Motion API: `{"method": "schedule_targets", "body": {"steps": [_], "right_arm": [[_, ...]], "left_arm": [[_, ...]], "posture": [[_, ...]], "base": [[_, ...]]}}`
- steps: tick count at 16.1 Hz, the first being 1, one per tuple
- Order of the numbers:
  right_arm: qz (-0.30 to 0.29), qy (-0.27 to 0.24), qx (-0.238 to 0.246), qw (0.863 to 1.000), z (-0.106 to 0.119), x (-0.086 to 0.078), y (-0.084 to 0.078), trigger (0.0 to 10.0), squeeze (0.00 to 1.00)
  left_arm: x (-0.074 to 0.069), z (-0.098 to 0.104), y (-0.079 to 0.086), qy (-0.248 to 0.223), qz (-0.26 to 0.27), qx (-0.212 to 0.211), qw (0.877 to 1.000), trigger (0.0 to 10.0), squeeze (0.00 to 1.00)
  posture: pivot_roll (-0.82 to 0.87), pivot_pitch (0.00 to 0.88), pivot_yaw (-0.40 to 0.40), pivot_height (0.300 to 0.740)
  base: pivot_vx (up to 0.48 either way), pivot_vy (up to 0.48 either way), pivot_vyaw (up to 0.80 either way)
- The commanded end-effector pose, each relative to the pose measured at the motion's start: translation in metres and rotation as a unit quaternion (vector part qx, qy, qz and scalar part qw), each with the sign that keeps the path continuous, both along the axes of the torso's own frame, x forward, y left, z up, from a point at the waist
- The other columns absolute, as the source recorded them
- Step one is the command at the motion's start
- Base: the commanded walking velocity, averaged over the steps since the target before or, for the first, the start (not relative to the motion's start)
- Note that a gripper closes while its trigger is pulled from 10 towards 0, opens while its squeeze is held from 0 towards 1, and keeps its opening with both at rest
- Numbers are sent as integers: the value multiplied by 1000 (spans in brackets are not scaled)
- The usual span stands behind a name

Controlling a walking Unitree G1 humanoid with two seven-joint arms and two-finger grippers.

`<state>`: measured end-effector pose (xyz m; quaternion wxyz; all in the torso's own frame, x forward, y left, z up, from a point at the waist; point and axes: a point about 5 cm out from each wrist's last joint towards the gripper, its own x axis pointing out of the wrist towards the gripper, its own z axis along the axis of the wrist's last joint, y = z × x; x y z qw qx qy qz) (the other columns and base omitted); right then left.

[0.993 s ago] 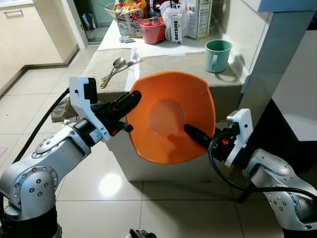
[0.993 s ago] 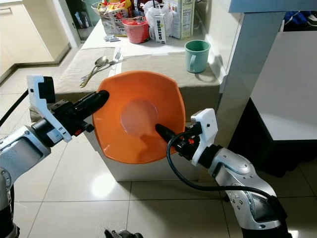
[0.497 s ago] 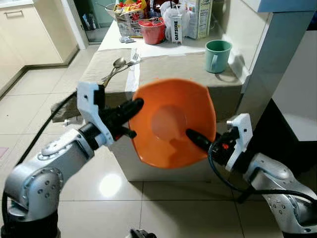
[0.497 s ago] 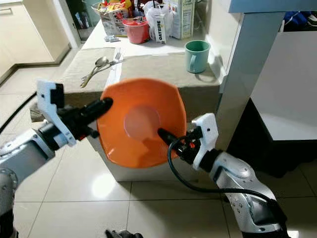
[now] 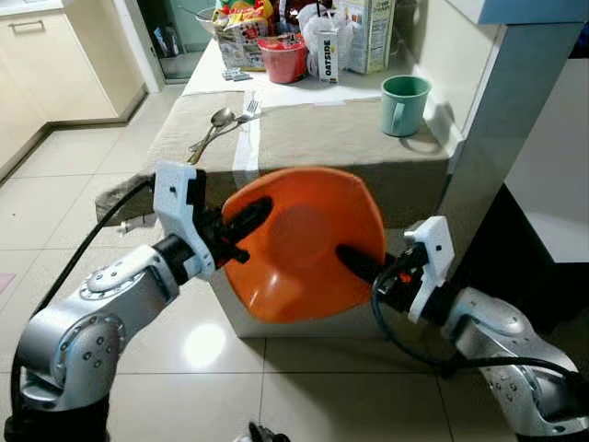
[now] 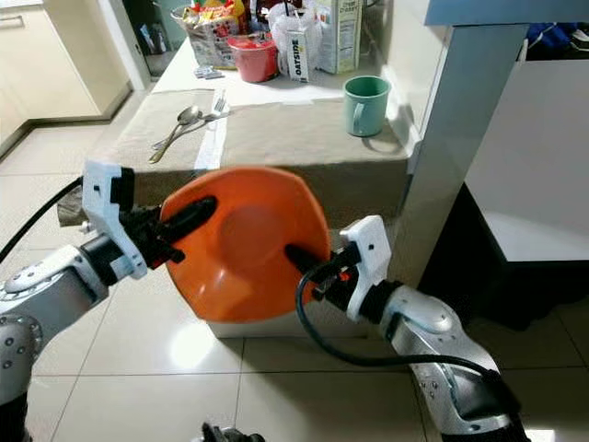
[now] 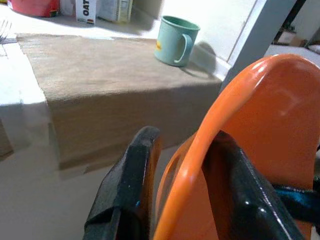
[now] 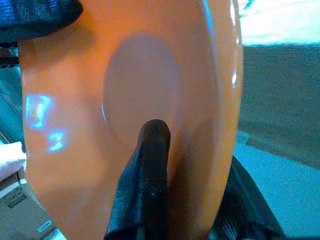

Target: Setting the table

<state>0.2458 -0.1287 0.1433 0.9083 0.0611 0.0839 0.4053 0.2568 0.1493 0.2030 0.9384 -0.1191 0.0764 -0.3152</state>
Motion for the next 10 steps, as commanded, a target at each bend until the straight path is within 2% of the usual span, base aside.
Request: {"method": "schedule_targets", "body": {"steps": [1,2,4,10], "right_arm": [[61,-23,13,998,8,-8,17,0,0],[61,-24,13,998,8,-8,17,0,0],[61,-23,12,998,7,-8,17,0,0],[61,-24,10,998,6,-8,18,0,0]], "left_arm": [[3,1,8,-9,16,11,1000,10000,1000],[4,1,11,-10,19,16,1000,10000,1000],[8,-3,39,-9,49,58,997,10000,1000],[14,-9,84,-11,99,101,990,10000,1000]], "posture": [[-162,9,123,740],[-162,9,123,740],[-156,9,125,740],[-157,11,124,740]], "base": [[0,0,0],[0,0,0],[0,0,0],[0,0,0]]}}
